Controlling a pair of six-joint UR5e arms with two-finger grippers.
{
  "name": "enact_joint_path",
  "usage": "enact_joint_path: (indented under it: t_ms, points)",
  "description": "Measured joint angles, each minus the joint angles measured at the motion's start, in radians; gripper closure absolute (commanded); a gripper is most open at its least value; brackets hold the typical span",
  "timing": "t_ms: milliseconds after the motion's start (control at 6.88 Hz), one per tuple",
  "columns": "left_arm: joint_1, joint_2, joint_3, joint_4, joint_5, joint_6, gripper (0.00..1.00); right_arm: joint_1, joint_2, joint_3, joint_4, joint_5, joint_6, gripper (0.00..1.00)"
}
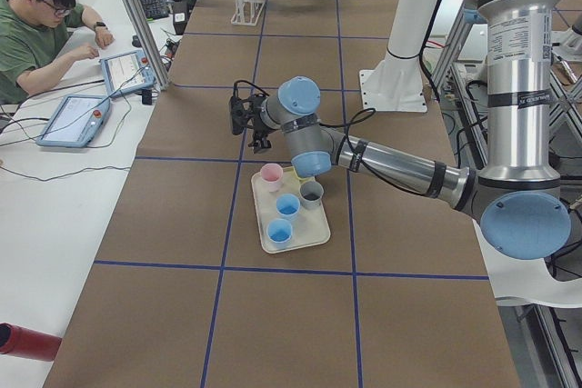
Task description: Transfer IKEA cup to right arm and place on rack
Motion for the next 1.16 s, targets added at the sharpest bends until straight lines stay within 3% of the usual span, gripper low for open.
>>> enact_joint_path:
  t_ms: [1017,1163]
  points:
    - [0.002,0.013,-0.002,-0.002,0.001,-0.002,0.01,-0.03,0.0,-0.024,0.002,-0.034,0.042,0.98]
    - [0.002,0.013,-0.001,-0.002,0.002,-0.001,0.01,-0.03,0.0,-0.026,0.002,-0.034,0.043,0.93]
